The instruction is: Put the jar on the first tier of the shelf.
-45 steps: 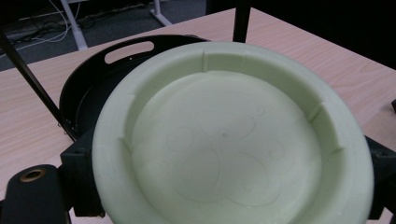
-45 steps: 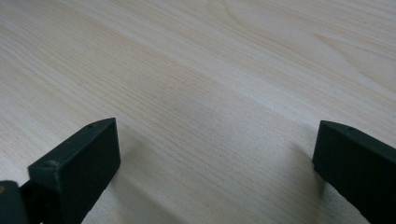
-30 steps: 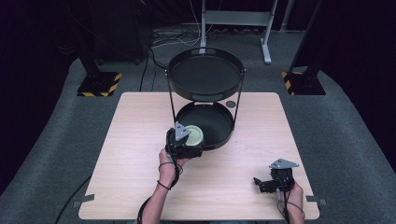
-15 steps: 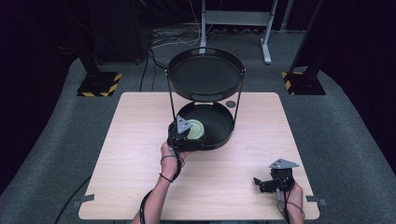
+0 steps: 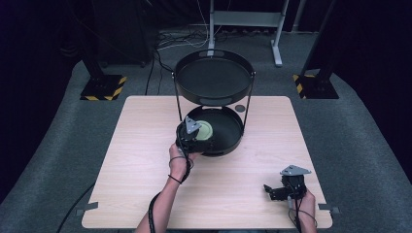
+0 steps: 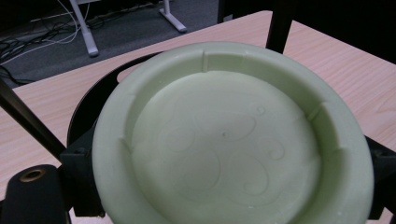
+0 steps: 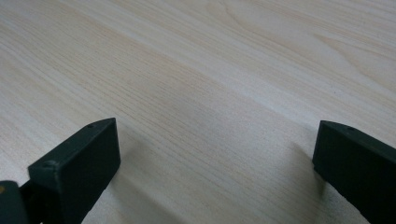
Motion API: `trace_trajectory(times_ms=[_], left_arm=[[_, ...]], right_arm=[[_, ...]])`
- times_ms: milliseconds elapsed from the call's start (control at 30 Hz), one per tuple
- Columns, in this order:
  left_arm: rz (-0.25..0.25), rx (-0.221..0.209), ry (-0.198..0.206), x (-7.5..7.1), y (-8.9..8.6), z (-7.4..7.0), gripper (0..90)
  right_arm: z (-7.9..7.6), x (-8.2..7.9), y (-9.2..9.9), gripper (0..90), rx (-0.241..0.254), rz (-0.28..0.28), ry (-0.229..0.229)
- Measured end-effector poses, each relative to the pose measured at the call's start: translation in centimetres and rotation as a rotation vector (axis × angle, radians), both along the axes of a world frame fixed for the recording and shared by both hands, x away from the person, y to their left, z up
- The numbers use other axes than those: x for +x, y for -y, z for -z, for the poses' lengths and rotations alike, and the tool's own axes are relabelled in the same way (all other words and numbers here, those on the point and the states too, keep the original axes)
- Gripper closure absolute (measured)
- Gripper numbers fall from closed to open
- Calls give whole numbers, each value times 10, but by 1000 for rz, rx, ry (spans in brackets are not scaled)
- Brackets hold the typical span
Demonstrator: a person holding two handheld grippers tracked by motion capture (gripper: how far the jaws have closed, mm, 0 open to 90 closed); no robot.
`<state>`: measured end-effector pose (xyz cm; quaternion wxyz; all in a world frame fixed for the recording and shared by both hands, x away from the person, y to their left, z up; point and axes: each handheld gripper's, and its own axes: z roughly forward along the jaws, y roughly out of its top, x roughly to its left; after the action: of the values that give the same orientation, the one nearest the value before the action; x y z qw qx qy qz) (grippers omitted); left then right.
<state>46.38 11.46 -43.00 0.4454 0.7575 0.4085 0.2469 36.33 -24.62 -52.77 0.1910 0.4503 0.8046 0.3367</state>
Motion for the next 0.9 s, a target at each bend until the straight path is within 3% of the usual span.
trace_trajectory(times_ms=[900], left_arm=[[-21,10,-34,32,15,23,112]], right_arm=[[0,0,0,1,-1,1,2]])
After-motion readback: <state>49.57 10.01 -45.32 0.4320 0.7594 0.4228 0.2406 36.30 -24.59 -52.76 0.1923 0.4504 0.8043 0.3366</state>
